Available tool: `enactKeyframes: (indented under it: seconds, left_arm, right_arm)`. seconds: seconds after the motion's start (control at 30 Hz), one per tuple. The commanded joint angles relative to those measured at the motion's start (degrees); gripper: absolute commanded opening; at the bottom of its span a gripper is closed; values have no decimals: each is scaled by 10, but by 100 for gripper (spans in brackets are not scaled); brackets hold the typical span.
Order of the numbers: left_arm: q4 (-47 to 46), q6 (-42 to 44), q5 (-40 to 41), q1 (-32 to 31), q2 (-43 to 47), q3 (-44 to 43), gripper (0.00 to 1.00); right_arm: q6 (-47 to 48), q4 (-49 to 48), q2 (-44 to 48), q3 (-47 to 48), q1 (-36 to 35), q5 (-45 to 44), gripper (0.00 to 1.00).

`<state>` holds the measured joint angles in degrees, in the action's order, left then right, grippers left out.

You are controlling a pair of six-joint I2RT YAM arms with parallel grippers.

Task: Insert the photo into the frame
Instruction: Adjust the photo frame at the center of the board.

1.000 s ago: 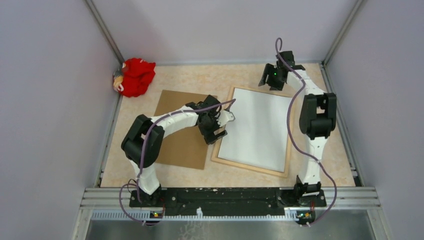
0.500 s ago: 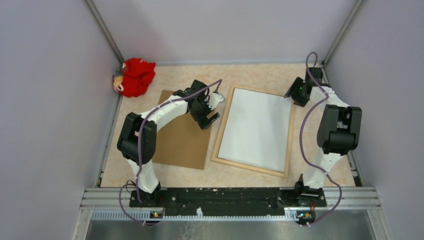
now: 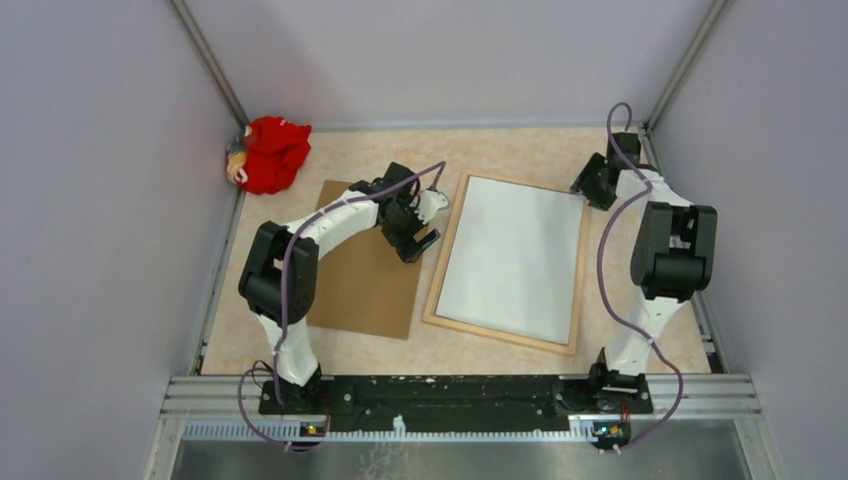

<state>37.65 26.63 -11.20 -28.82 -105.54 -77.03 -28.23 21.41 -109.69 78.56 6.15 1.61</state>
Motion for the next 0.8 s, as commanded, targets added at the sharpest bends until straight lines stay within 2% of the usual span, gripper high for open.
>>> enactKeyframes:
  seconds: [0.0, 0.2, 0.37, 0.43, 0.57, 0.7, 0.77]
  left_arm:
    - [9, -9, -23, 1, 8, -17, 99]
    - [6, -14, -39, -3, -8, -26, 99]
    - [27, -21, -36, -3, -54, -82, 99]
    - [37, -13, -51, 1, -42, -89, 99]
    - [75, 58, -83, -12, 6, -66, 99]
    - [109, 136, -70, -45, 61, -11, 99]
    - [122, 154, -43, -85, 82, 20, 99]
  right_arm:
    - [8, -16, -24, 33, 4, 16, 55]
    - [0, -26, -38, 29, 9, 53, 54]
    - [2, -24, -35, 47, 22, 61, 54]
    - [8, -20, -29, 66, 34, 59, 56]
    - [15, -11, -41, 126, 39, 56, 68]
    - [13, 36, -95, 198, 35, 24, 73]
    - [14, 41, -107, 209, 34, 13, 74]
